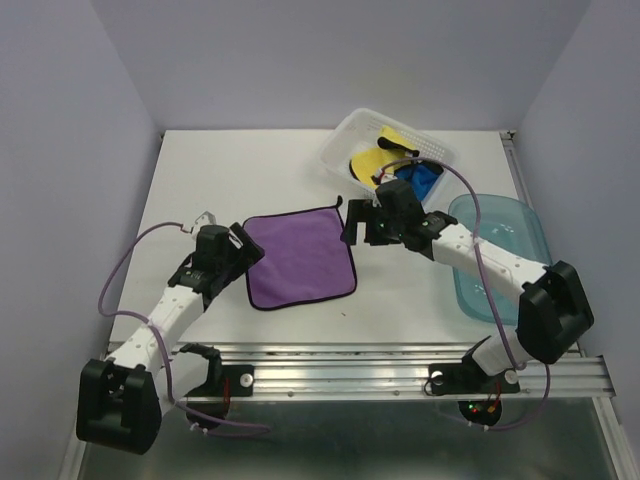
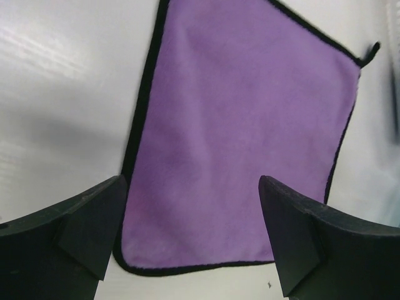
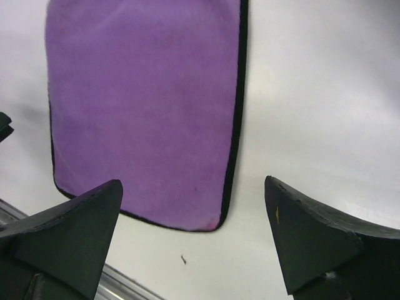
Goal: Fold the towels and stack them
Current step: Flatten out the crumpled towel, then fold the towel
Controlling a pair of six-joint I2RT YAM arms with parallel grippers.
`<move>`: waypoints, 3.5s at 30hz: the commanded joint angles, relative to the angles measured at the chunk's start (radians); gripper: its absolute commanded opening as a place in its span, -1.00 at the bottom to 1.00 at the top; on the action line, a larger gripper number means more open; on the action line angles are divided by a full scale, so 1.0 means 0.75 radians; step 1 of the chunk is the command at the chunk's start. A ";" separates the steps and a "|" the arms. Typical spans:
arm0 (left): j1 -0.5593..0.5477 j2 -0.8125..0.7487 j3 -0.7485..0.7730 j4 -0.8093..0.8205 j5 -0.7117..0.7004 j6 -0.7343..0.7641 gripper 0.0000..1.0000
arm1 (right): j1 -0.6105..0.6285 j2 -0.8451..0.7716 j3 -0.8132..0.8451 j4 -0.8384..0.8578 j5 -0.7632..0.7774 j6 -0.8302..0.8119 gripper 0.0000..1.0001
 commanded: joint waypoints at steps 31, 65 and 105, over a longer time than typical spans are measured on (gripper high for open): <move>-0.197 0.239 -0.075 -0.365 -0.025 -0.390 -0.11 | 0.012 0.001 -0.187 -0.112 0.128 0.116 1.00; -0.205 -0.203 -0.226 -0.298 0.016 -0.374 -1.00 | 0.130 0.140 -0.277 0.012 -0.034 0.180 0.12; -0.209 -0.919 0.048 -0.212 0.310 -0.175 -1.00 | 0.173 -0.542 -0.195 -0.104 -0.204 0.102 -0.99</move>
